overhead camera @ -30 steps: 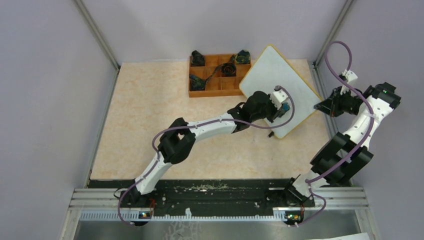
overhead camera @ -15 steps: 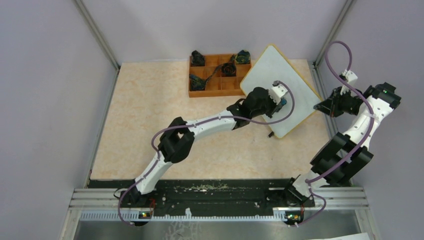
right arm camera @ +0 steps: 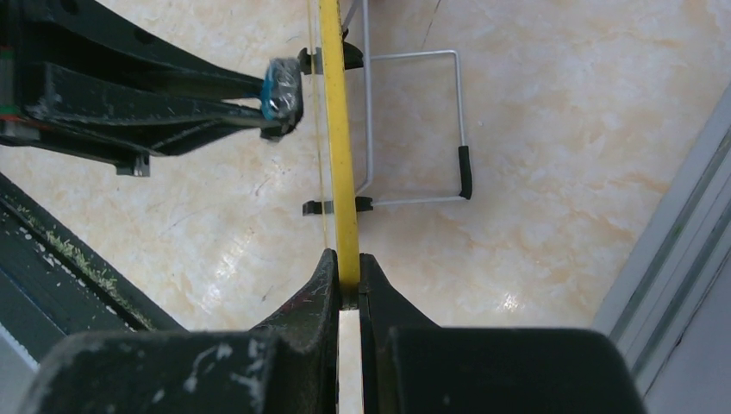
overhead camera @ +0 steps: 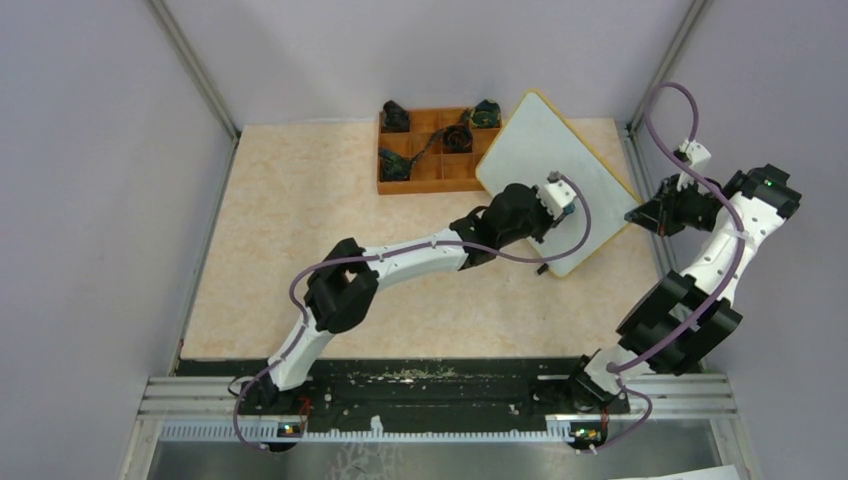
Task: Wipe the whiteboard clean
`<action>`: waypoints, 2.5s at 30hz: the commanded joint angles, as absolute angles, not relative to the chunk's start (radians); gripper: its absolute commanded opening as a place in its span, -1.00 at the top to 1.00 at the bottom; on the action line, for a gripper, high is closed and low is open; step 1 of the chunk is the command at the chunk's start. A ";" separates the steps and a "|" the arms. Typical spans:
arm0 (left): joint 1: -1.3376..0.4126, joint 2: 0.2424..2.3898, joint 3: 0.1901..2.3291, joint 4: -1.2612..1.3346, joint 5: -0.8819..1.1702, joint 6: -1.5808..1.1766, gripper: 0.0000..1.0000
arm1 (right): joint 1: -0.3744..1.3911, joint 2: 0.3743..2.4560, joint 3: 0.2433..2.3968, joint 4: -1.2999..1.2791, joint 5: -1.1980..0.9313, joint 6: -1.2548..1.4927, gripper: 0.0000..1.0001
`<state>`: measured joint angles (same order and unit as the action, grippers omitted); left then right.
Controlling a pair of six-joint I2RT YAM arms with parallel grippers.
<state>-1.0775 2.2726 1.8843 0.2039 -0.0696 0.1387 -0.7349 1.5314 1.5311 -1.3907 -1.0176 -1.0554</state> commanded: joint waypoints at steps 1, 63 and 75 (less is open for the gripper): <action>-1.066 2.168 1.840 0.270 -0.106 0.167 1.00 | -0.699 1.529 1.474 -1.501 -0.757 -1.137 1.00; -0.708 1.737 1.123 0.249 -0.255 -0.098 1.00 | -0.698 1.561 1.596 -1.503 -0.612 -1.045 1.00; -0.692 1.749 1.059 0.255 -0.240 -0.129 1.00 | -0.680 1.555 1.600 -1.503 -0.618 -1.028 1.00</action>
